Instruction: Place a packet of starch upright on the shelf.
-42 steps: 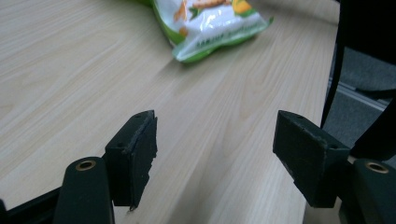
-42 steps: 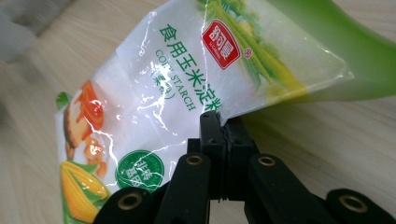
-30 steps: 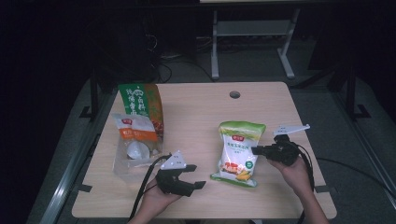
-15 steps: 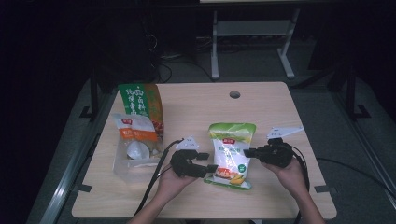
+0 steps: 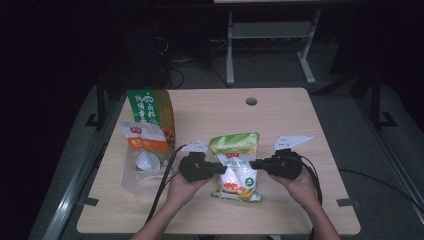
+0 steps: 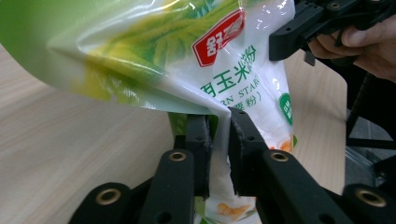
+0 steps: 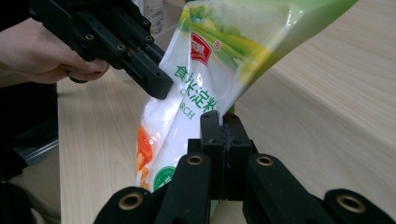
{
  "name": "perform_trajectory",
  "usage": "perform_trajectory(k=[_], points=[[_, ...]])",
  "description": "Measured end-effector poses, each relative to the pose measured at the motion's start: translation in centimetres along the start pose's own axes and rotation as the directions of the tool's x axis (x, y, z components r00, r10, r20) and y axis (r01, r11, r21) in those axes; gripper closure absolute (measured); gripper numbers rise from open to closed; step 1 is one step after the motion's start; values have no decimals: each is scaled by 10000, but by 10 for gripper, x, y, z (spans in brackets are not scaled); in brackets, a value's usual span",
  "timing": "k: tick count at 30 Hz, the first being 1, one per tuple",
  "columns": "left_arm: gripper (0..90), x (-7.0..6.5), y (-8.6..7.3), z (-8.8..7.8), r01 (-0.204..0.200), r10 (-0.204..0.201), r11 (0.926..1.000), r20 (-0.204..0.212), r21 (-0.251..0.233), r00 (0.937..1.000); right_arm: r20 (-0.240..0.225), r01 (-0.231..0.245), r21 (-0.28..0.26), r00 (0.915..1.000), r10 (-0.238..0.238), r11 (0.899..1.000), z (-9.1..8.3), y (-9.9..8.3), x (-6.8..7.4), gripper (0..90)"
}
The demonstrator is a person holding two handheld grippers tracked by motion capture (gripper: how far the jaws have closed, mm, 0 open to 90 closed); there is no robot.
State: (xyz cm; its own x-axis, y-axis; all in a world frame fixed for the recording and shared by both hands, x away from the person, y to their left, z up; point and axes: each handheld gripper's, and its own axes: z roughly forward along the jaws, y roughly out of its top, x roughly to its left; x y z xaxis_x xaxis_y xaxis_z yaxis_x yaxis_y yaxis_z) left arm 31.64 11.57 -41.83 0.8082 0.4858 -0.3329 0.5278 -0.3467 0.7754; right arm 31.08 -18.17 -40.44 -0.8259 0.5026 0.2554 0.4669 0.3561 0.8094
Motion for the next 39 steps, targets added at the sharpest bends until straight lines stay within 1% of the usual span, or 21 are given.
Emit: perform_trajectory(k=[1, 2, 4, 5, 7, 10, 12, 16, 17, 19, 21, 23, 25, 26, 27, 28, 29, 30, 31, 35, 39], points=[[845, 0, 0, -4, 12, -19, 9996, -269, -287, 9996, -47, 48, -65, 10000, -48, 10000, 1, 3, 1, 895], [857, 0, 0, -4, 12, -19, 9996, -269, -287, 9996, -47, 48, -65, 10000, -48, 10000, 1, 3, 1, 895], [869, 0, 0, -10, -128, 98, 9985, -560, -534, 9984, -63, 126, -240, 9999, -127, 9996, 1, 6, 3, 894], [882, 0, 0, -12, -199, 159, 9981, -676, -582, 9976, 42, 326, -416, 9995, -325, 9986, 2, 9, 4, 895], [887, 0, 0, -16, -353, 290, 9971, -928, -673, 9953, 28, 442, -496, 9990, -442, 9978, 4, 12, 6, 894], [888, -2, -4, -19, -508, 418, 9961, -1206, -725, 9918, 69, 581, -447, 9983, -579, 9973, 8, 14, 7, 894], [888, -2, -8, -20, -560, 472, 9961, -1241, -683, 9911, 180, 708, -189, 9974, -704, 9973, 14, 13, 9, 888], [890, -5, -13, -22, -685, 573, 9944, -1335, -805, 9894, 51, 668, -197, 9978, -668, 9976, 14, 11, 8, 872], [890, -9, -13, -22, -878, 765, 9932, -1405, -759, 9871, 32, 623, -210, 9981, -622, 9978, 14, 11, 8, 814], [891, -11, -13, -22, -942, 824, 9926, -1436, -770, 9862, -115, 538, -238, 9985, -541, 9983, 14, 11, 6, 782], [890, -14, -13, -22, -1085, 967, 9913, -1477, -740, 9843, -232, 265, -212, 9994, -270, 9994, 16, 11, 3, 676], [890, -17, -14, -23, -1201, 1084, 9903, -1529, -698, 9823, -436, 54, 80, 9990, -51, 10000, 24, 12, -2, 617], [890, -18, -15, -23, -1238, 1123, 9899, -1516, -686, 9820, -471, -2, 137, 9989, 9, 9999, 25, 13, -1, 614], [889, -19, -15, -23, -1238, 1125, 9900, -1495, -679, 9823, -549, 30, 183, 9985, -20, 9998, 28, 14, 0, 615], [888, -20, -15, -22, -1211, 1100, 9903, -1491, -676, 9827, -688, 180, 226, 9975, -164, 9996, 32, 16, 2, 665], [887, -20, -15, -22, -1211, 1100, 9903, -1491, -676, 9827, -688, 180, 226, 9975, -164, 9996, 32, 16, 2, 665], [885, -22, -16, -22, -1309, 1198, 9894, -1572, -622, 9803, -568, 473, 228, 9973, -460, 9986, 35, 19, 7, 749], [884, -22, -16, -22, -1309, 1198, 9894, -1572, -622, 9803, -568, 473, 228, 9973, -460, 9986, 35, 19, 7, 749], [880, -23, -17, -23, -1255, 1140, 9900, -1588, -638, 9807, -563, 542, 248, 9970, -528, 9982, 34, 21, 9, 795], [839, -25, -19, -27, -1212, 1096, 9904, -1556, -666, 9817, -700, 525, 162, 9962, -513, 9985, 31, 20, 9, 857], [793, -28, -19, -30, -1243, 1143, 9906, -1531, -573, 9816, -780, 436, 24, 9960, -432, 9990, 28, 18, 10, 871]])
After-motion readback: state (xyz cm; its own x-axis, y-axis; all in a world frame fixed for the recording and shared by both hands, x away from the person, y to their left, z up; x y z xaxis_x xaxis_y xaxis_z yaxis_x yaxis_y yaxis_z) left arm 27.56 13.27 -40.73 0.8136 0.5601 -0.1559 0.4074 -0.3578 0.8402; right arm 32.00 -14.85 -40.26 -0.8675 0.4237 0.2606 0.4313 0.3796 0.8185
